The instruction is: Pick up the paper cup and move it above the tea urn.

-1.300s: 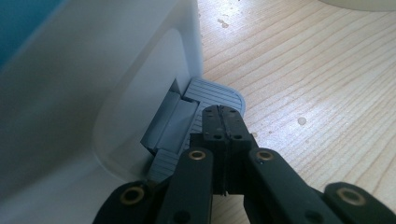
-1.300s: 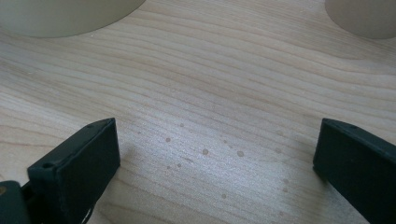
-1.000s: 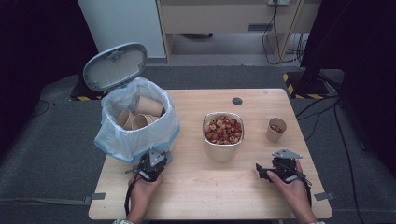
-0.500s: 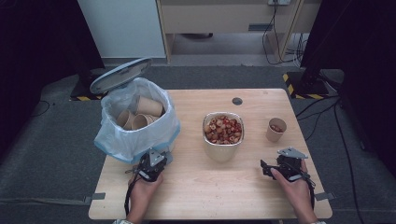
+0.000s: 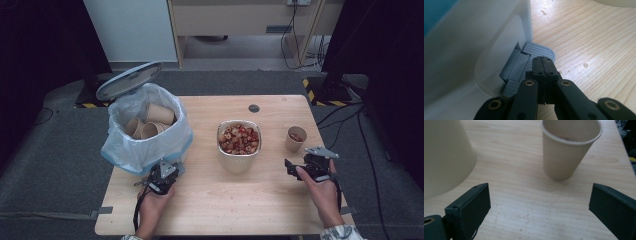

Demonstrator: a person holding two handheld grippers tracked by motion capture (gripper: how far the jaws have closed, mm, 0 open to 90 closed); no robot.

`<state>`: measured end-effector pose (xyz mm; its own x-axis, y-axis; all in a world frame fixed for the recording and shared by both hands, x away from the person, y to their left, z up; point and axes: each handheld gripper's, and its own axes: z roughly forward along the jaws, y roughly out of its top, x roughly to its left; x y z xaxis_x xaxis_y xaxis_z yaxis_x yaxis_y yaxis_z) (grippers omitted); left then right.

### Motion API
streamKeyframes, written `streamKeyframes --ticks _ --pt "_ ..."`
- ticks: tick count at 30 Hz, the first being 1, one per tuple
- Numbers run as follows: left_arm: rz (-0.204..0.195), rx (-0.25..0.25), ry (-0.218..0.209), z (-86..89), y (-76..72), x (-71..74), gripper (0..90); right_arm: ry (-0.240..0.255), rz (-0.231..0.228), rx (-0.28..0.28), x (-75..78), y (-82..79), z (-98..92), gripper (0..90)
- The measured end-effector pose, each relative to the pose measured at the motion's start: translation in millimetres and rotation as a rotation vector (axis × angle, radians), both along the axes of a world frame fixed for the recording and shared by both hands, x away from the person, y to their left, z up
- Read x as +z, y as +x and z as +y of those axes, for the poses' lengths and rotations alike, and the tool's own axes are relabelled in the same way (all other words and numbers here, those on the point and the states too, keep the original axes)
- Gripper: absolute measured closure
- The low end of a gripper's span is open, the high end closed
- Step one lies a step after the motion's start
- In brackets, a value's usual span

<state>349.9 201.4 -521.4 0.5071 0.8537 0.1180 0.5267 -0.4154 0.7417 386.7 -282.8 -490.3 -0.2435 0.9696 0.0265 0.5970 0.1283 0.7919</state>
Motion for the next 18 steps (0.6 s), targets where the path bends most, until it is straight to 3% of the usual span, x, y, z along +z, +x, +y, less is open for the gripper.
streamKeyframes --ticks 9,18 --pt "0.000 0.000 0.000 0.0 0.0 0.0 89.2 0.004 0.005 -0.030 -4.1 24.2 -7.2 4.4" --pt "0.000 0.000 -0.003 0.3 -0.1 -0.1 89.2 0.023 -0.024 -0.062 -13.4 57.0 -11.9 7.2"
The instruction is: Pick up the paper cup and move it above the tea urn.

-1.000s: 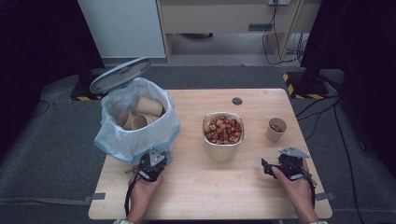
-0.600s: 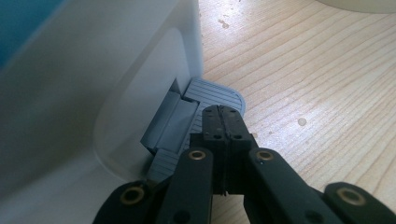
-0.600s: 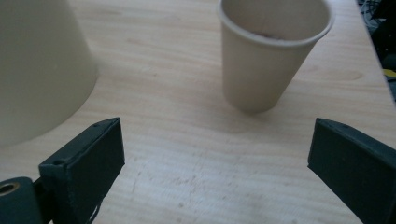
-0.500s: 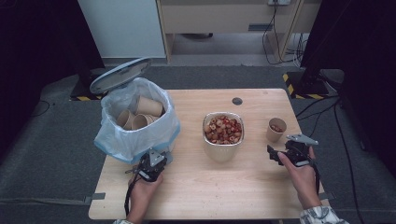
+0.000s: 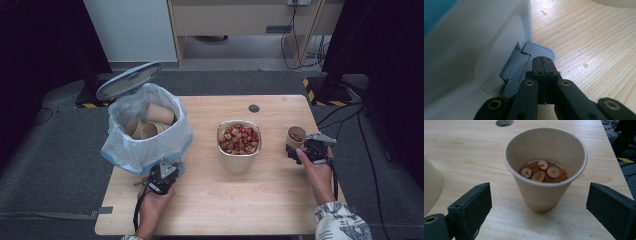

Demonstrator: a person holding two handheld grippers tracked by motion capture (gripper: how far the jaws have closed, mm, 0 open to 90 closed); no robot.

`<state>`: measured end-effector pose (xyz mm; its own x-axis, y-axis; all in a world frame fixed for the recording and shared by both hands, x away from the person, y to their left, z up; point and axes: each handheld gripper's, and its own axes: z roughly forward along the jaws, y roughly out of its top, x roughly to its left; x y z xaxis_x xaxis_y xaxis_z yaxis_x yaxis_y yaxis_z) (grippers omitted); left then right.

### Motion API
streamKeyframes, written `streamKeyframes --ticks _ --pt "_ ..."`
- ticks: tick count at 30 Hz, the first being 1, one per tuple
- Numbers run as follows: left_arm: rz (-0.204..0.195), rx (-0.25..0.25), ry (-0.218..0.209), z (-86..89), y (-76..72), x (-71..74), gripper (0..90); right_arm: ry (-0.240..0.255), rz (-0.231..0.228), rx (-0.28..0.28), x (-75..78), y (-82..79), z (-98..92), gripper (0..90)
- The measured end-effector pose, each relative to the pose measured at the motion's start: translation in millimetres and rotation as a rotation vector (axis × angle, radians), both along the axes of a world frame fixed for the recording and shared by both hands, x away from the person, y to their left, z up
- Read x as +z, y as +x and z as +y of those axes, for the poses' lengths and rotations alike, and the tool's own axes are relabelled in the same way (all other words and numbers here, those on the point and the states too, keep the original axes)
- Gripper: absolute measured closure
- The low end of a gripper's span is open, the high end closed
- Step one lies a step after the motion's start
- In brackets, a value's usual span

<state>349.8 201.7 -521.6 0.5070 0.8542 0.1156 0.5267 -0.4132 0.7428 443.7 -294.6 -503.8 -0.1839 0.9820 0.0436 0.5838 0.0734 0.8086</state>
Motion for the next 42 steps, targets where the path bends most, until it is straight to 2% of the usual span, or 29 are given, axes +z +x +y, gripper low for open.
streamKeyframes --ticks 3,8,15,22,25,30,35,42 --pt "0.000 0.001 0.001 -0.2 -0.1 0.0 89.2 0.023 -0.007 -0.001 -3.7 7.1 0.0 8.7" --pt "-0.001 0.001 0.001 -0.2 -0.1 0.0 89.1 0.027 -0.024 -0.016 -12.8 15.9 -1.2 12.2" --pt "-0.001 0.001 0.002 -0.3 -0.2 -0.1 89.2 0.035 -0.036 -0.028 -18.7 20.9 -3.9 14.3" --pt "-0.003 0.002 0.004 -0.7 -0.4 -0.1 89.1 0.054 -0.082 -0.010 -20.0 24.0 0.4 14.4" --pt "-0.003 0.002 0.004 -0.7 -0.4 -0.1 89.1 0.055 -0.088 -0.008 -20.6 24.9 1.2 15.1" --pt "-0.002 0.003 0.001 -0.6 -0.4 -0.1 89.1 0.032 -0.087 -0.015 -23.1 26.2 2.4 25.4" --pt "-0.002 0.003 0.001 -0.6 -0.4 -0.2 89.1 0.036 -0.098 -0.018 -24.4 27.2 2.9 28.0" --pt "-0.002 0.004 0.000 -0.6 -0.4 -0.2 89.1 -0.008 -0.096 0.010 -21.5 24.8 3.6 31.3"
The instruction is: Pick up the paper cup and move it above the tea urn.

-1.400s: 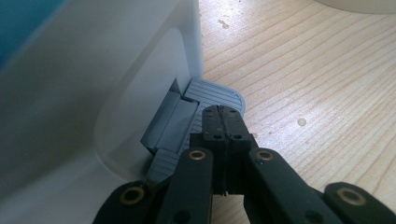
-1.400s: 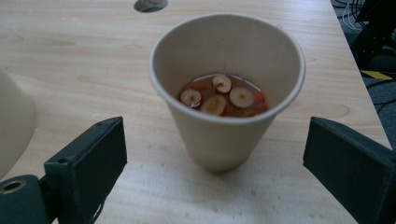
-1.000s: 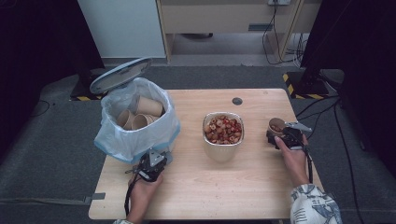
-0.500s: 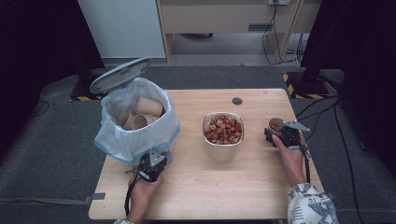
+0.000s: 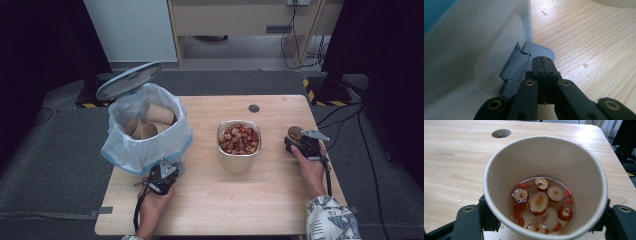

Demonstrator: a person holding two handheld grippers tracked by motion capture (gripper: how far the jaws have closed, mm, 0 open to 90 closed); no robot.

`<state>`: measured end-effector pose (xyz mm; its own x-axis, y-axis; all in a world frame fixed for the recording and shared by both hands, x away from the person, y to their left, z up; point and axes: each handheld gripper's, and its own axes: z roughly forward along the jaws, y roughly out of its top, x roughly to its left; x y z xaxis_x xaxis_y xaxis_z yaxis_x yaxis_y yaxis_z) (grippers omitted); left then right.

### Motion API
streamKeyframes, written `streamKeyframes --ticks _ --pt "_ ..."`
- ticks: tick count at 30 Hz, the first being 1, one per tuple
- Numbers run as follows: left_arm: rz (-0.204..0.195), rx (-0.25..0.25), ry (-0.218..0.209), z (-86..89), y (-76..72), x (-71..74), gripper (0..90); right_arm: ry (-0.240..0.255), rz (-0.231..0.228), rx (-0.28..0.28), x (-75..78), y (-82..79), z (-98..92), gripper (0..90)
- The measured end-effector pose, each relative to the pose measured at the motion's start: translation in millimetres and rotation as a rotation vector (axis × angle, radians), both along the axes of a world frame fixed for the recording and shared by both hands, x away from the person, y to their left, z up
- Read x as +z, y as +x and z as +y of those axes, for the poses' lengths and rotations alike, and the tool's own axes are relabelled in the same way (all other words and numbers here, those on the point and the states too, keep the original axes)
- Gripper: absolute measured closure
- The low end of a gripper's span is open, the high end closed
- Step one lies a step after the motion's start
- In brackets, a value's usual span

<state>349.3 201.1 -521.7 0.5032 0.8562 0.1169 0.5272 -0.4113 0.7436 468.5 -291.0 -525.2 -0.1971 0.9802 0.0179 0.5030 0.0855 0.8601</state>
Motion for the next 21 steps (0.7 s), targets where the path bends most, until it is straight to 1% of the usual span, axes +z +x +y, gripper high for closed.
streamKeyframes --ticks 3,4,5,6,8,9,10,11,12,13,14,17,18,21 --pt "0.000 0.000 0.000 0.0 0.0 0.0 89.1 -0.005 0.001 0.013 3.3 -1.9 -0.8 31.9" --pt "0.000 0.000 0.000 0.0 -0.1 0.0 89.1 -0.011 0.000 0.024 7.8 -4.2 -1.8 32.1" --pt "0.000 0.000 0.000 0.0 -0.1 0.0 89.1 -0.011 0.000 0.024 7.8 -4.2 -1.8 32.1" --pt "0.000 0.000 0.000 0.0 0.0 0.0 89.1 -0.023 0.011 0.038 11.1 -4.8 -2.0 32.1" --pt "0.000 0.000 0.001 -0.1 -0.1 0.0 89.1 -0.042 0.010 0.062 18.4 -6.9 -1.9 32.3" --pt "0.000 0.000 0.001 -0.1 0.0 0.0 89.1 -0.050 -0.001 0.079 26.3 -8.6 -2.6 32.4" --pt "0.000 0.001 0.001 -0.1 0.0 0.0 89.1 -0.050 -0.001 0.079 26.3 -8.6 -2.6 32.4" --pt "0.000 0.001 0.001 -0.1 0.0 0.0 89.1 -0.050 -0.005 0.083 30.2 -9.5 -2.7 32.4" --pt "0.000 0.000 0.000 -0.1 0.0 0.0 89.1 -0.053 -0.014 0.094 37.6 -11.0 -2.2 32.6" --pt "0.000 0.001 0.000 -0.1 0.0 0.0 89.1 -0.053 -0.014 0.094 37.6 -11.0 -2.2 32.6" --pt "0.001 0.001 0.000 -0.1 0.0 0.0 89.1 -0.058 -0.017 0.108 44.8 -12.4 -1.8 32.8" --pt "0.001 0.001 -0.002 0.1 0.1 0.0 89.1 -0.067 -0.025 0.127 56.0 -13.7 -1.2 33.1" --pt "0.001 0.001 -0.001 0.0 0.0 0.0 89.1 -0.067 -0.025 0.127 56.0 -13.7 -1.2 33.1" --pt "0.001 0.001 -0.002 0.1 0.0 0.0 89.1 -0.079 -0.035 0.155 70.1 -14.0 -1.7 33.6"
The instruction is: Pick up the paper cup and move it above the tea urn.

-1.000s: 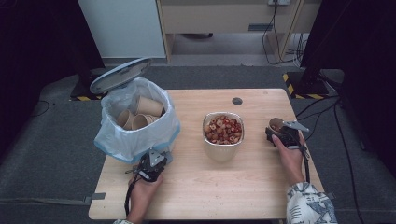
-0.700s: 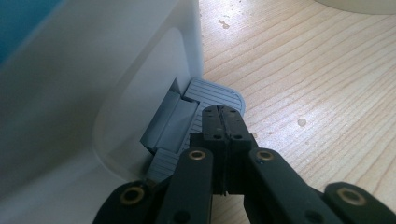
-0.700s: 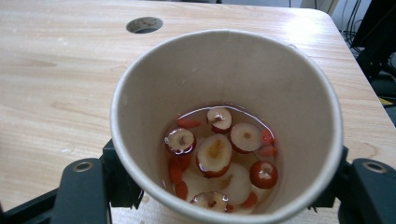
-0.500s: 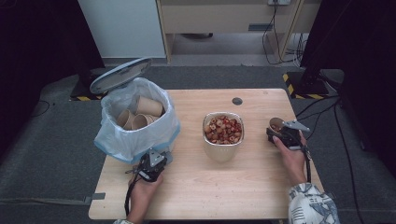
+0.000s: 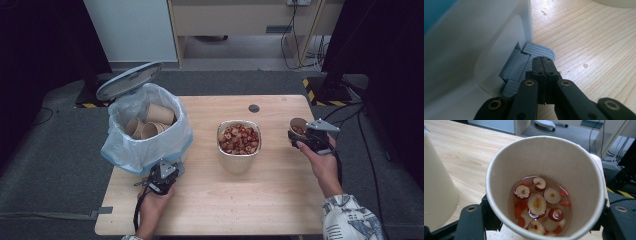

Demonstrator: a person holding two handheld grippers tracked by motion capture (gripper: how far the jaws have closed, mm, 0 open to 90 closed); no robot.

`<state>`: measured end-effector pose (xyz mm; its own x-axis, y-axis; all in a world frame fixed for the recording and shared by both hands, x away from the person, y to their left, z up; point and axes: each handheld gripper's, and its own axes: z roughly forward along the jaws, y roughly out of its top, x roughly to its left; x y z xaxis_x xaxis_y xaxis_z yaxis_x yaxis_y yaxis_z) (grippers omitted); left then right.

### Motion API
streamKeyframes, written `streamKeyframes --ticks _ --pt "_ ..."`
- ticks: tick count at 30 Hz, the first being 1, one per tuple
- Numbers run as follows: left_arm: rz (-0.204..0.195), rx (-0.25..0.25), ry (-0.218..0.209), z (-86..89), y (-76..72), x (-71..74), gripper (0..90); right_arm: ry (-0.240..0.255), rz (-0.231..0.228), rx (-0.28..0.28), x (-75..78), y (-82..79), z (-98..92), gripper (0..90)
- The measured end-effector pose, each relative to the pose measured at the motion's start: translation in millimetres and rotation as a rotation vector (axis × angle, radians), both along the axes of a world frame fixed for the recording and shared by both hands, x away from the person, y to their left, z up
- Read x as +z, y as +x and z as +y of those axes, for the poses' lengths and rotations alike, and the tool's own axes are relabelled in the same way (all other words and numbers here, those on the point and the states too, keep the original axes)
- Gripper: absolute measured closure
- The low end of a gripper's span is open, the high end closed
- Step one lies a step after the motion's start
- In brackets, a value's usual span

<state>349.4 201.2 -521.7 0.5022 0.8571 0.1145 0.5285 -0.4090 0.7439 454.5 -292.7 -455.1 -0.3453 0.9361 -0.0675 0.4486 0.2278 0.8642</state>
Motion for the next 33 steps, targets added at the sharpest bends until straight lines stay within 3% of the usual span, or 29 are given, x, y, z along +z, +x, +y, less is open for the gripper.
streamKeyframes --ticks 6,21,33 --pt "0.000 0.000 -0.001 0.2 0.0 0.0 89.1 -0.002 -0.007 0.013 14.3 1.7 -2.3 34.0" --pt "0.001 0.000 -0.003 0.4 0.1 0.0 89.1 -0.065 -0.052 0.086 63.9 9.3 5.2 34.5" --pt "0.001 0.000 -0.003 0.4 0.1 0.0 89.1 -0.093 -0.078 0.121 86.3 15.9 13.6 34.7"
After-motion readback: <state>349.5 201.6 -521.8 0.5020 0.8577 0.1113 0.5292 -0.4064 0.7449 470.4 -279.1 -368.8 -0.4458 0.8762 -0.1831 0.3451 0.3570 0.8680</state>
